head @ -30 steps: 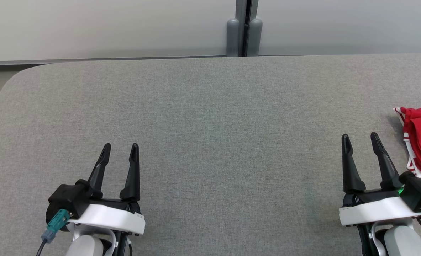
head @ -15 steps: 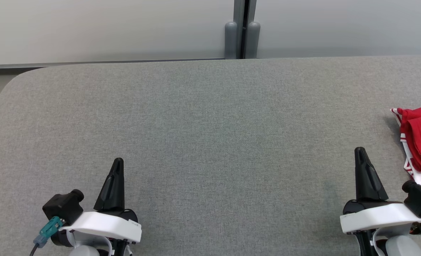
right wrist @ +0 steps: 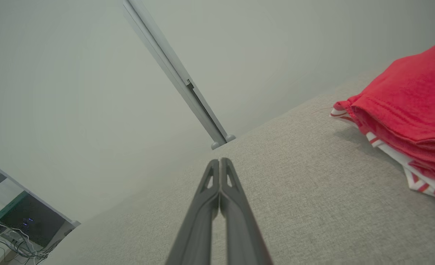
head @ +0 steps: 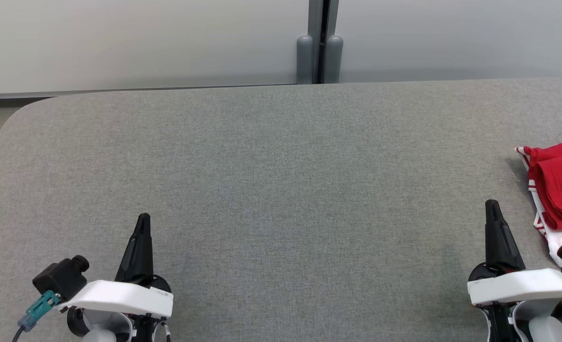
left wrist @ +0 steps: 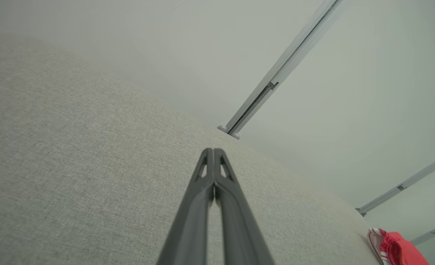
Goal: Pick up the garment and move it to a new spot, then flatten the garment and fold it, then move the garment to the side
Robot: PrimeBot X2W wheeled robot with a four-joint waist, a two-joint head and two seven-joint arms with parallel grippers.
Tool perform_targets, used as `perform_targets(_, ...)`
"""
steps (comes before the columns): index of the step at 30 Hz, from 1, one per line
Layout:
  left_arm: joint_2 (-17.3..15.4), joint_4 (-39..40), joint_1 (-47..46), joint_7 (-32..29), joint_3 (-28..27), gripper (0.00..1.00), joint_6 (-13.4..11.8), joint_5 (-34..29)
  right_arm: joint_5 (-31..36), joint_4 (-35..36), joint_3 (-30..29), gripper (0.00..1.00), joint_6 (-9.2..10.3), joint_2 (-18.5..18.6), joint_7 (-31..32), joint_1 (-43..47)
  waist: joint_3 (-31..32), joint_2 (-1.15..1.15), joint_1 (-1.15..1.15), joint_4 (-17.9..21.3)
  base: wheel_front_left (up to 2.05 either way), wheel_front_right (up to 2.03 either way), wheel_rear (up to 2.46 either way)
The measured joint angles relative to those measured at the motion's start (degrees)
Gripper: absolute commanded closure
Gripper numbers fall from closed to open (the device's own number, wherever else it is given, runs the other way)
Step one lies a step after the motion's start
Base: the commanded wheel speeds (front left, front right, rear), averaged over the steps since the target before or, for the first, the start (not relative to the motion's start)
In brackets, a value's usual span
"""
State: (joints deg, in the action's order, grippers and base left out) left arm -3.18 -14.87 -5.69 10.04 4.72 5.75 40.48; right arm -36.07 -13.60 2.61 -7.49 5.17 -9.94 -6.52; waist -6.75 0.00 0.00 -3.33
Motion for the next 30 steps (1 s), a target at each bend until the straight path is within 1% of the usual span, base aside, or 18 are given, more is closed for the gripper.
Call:
perform_targets(10, -0.26, 0.05, -0.01, -2.18, -1.18, 1.00, 0.30, 8.77, -9.24, -0.05, -0.86, 1.00, 0.00, -0.01, 2.25, 0.04, 0.69, 0.00, 0.00, 0.35, 0.00, 0.00, 0.00)
perform_targets(21, -0.48, 0.23, -0.01, -4.34, -2.41, 1.00, 0.49, 16.93, -18.11, -0.09, -1.99, 1.00, 0.00, -0.07, 4.43, 0.07, 1.45, 0.00, 0.00, 0.74, 0.00, 0.00, 0.00)
perform_targets(30, -0.69, 0.33, -0.01, -5.94, -3.39, 1.00, 0.59, 22.43, -24.01, -0.12, -2.66, 1.00, 0.00, -0.20, 5.93, 0.08, 2.02, 0.00, 0.00, 1.03, 0.00, 0.00, 0.00)
